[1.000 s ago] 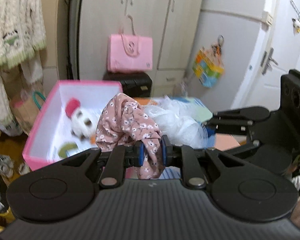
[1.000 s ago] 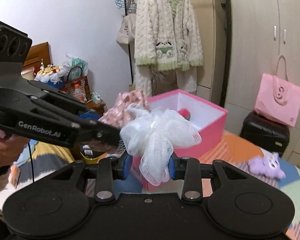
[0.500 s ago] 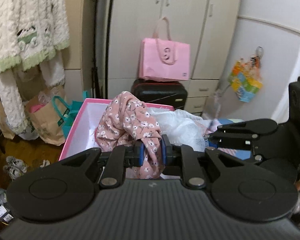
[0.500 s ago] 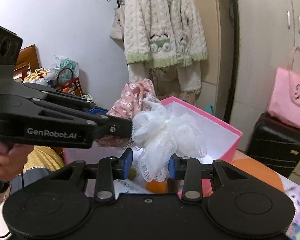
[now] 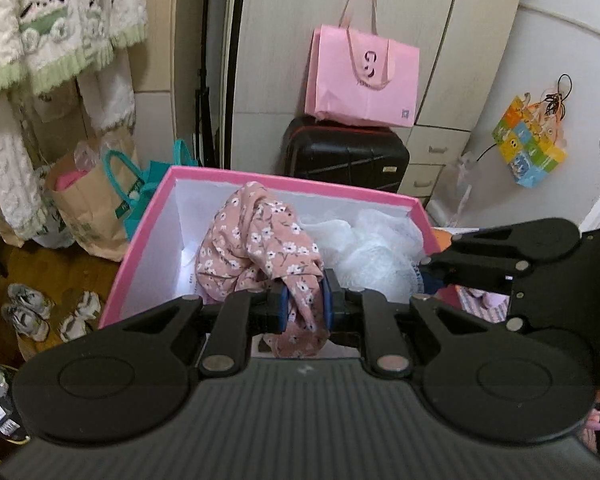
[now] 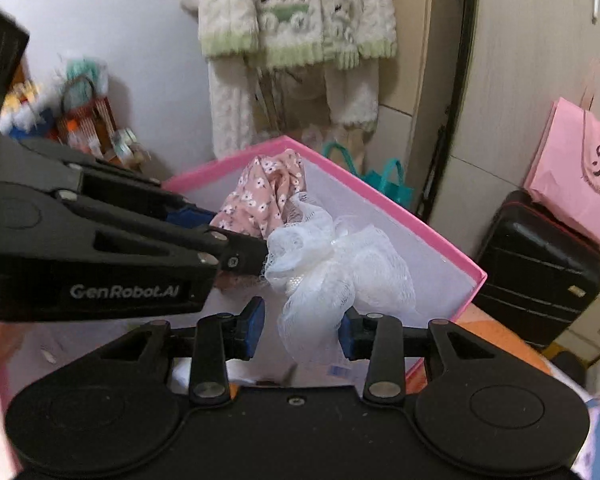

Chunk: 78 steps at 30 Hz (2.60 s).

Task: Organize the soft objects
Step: 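Release the scrunchie into the box while the right gripper releases the mesh puff, then move both tools from the box toward the purple plush toy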

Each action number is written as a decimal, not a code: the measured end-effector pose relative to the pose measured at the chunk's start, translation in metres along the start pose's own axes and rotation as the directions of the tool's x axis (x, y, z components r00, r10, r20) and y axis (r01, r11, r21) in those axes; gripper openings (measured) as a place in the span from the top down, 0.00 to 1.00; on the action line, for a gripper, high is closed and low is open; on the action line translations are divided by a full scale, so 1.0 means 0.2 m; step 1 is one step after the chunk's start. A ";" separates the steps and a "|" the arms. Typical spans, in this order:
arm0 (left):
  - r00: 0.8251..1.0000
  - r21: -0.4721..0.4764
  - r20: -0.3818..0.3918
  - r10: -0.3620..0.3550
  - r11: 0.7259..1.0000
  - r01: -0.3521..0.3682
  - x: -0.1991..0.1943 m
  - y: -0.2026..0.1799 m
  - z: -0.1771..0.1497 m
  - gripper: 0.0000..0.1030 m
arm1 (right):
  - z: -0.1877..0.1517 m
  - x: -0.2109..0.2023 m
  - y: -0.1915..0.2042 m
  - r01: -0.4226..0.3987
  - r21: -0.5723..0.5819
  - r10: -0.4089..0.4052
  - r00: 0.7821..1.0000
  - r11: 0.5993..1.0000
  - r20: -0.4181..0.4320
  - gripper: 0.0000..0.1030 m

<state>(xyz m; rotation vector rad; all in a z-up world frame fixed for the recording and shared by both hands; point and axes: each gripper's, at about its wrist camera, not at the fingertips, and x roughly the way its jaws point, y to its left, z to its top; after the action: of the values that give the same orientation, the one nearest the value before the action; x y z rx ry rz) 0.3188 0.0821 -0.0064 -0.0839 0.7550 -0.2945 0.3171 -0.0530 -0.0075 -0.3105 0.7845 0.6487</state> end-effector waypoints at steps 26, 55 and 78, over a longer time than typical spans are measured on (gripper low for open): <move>0.996 0.112 0.078 0.041 0.992 -0.050 -0.48 -0.07 -0.08 0.28 | -0.06 -0.39 0.16 0.121 -0.074 -0.119 0.992 0.990 0.032 0.20; 0.997 0.345 0.075 0.015 0.938 -0.040 -1.13 -0.62 -0.40 0.05 | -0.54 -1.27 0.30 0.075 -0.022 -0.068 0.976 0.997 0.207 0.20; 0.970 0.229 0.083 -0.230 0.951 0.206 -0.62 -0.99 -0.38 0.05 | -0.94 -1.16 -0.11 0.192 0.000 -0.182 0.929 0.981 0.323 0.11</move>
<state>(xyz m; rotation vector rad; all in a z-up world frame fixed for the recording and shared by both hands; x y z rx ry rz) 0.1349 -0.0680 0.0565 0.0255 0.6008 -0.5781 0.1042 -0.2592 0.0376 -0.2948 0.4247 0.5144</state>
